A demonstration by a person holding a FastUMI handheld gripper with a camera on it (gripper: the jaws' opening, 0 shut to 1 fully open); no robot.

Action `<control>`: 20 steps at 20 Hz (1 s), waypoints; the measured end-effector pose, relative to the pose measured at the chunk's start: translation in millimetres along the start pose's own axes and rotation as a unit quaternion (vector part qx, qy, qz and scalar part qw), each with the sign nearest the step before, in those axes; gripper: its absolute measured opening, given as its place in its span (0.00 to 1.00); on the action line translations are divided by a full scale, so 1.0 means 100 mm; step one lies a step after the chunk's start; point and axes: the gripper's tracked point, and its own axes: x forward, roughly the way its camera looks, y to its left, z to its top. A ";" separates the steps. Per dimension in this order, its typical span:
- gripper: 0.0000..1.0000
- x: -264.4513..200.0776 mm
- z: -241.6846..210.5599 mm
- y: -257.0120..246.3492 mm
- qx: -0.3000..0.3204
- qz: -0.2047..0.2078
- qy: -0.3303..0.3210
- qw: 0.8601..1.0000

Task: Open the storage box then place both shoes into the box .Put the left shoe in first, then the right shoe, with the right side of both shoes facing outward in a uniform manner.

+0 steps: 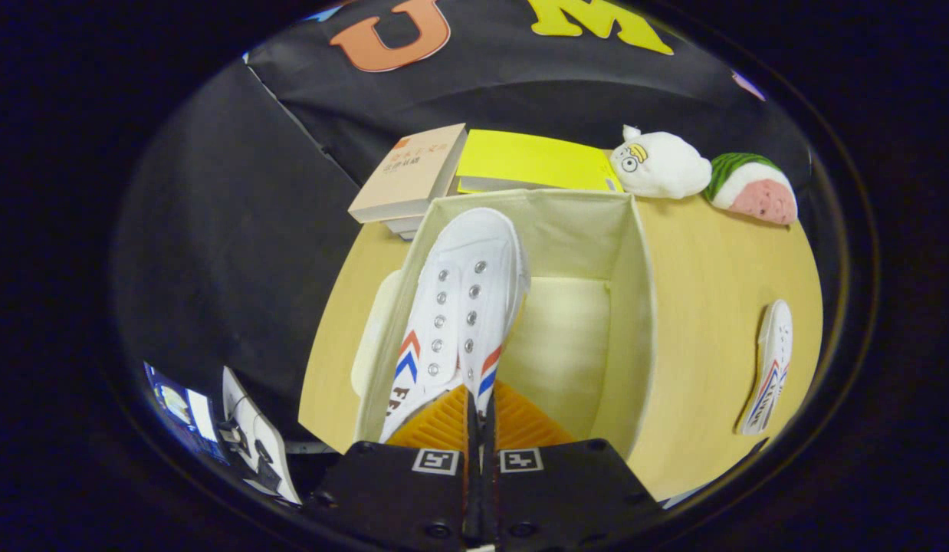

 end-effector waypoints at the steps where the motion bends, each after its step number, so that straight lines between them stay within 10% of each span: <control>1: 0.06 0.09 -0.03 -0.01 0.008 -0.006 0.010 1.000; 13: 0.07 0.63 -0.11 0.02 0.027 0.002 0.068 0.997; 18: 0.24 0.35 -0.03 0.13 0.008 0.038 0.049 0.998; 20: 0.45 0.18 -0.03 0.12 0.003 0.040 0.038 0.998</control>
